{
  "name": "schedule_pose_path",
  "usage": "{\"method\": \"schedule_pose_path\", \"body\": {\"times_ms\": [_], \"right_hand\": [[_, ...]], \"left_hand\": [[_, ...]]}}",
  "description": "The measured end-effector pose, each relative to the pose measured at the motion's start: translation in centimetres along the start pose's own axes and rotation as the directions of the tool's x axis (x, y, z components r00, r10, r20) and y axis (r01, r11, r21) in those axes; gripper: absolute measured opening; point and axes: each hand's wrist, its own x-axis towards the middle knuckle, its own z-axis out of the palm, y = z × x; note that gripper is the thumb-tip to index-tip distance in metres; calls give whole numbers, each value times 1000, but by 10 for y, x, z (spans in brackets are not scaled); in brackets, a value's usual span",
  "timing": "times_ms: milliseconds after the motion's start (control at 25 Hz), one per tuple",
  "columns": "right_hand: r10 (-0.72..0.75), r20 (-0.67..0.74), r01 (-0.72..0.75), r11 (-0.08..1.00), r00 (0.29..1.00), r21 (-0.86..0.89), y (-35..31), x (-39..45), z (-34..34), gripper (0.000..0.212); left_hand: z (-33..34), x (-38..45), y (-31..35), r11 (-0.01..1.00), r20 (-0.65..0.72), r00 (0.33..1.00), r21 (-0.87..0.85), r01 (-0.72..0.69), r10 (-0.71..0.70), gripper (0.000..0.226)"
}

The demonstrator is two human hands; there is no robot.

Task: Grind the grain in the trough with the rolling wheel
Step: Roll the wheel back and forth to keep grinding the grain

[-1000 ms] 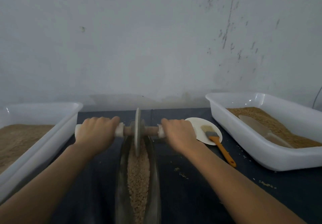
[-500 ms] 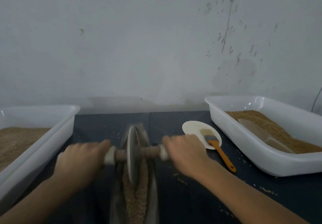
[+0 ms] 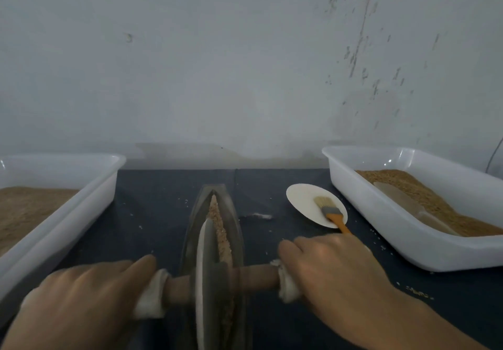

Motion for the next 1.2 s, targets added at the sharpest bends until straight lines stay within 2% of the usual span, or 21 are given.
{"method": "schedule_pose_path", "body": {"times_ms": [40,80,120,160,200,240,320,400,520,640,720,760,800,880,960,1040,1120,1200], "right_hand": [[5,30,-5,1000,1000,-18,-1,0,-5,43],[19,115,-16,1000,993,-20,-1,5,-2,41],[44,192,-37,999,980,-40,1,15,5,37],[77,194,-60,994,978,-94,5,30,16,33],[121,150,-106,989,981,-103,11,47,29,31],[171,121,-159,982,978,-104,20,66,43,29],[238,94,-225,966,967,-126,38,102,58,26],[271,87,-262,960,959,-100,45,118,67,26],[233,122,-229,972,965,-45,34,87,62,24],[133,192,-142,989,972,34,13,27,32,24],[106,185,-108,994,977,5,4,4,12,28],[117,135,-114,993,984,-26,4,0,6,32],[124,159,-121,992,979,-29,2,2,5,34],[144,251,-144,989,957,-22,6,19,16,27],[143,145,-132,988,979,-84,19,49,37,27],[165,72,-151,975,984,-164,35,86,52,29],[210,39,-201,967,977,-157,44,113,55,29],[213,28,-206,965,977,-162,41,115,51,27]], "left_hand": [[-2,-2,-3,998,123,992,-34,44,-39,23],[-1,4,0,998,167,984,26,60,-63,24],[1,13,2,986,156,987,168,0,-27,29],[8,23,4,969,52,999,244,-28,16,39],[12,37,5,958,29,1000,287,-12,4,46],[14,53,5,934,-3,999,356,33,-34,45],[12,91,3,917,-105,990,377,130,-97,26],[11,117,-1,900,-90,990,413,140,-112,17],[7,98,4,917,-87,995,391,80,-50,26],[8,36,15,971,-166,980,228,-74,114,47],[5,5,14,977,-229,961,182,-115,156,41],[5,-3,13,976,-216,963,178,-125,162,38],[6,-4,12,971,-196,966,201,-128,168,39],[6,15,13,962,-133,982,256,-93,130,47],[11,47,7,956,-76,995,292,-38,63,55],[18,77,-1,943,-121,993,330,38,2,48],[18,98,-3,939,-155,983,314,141,-96,32],[16,98,-4,932,-120,983,320,169,-137,26]]}}
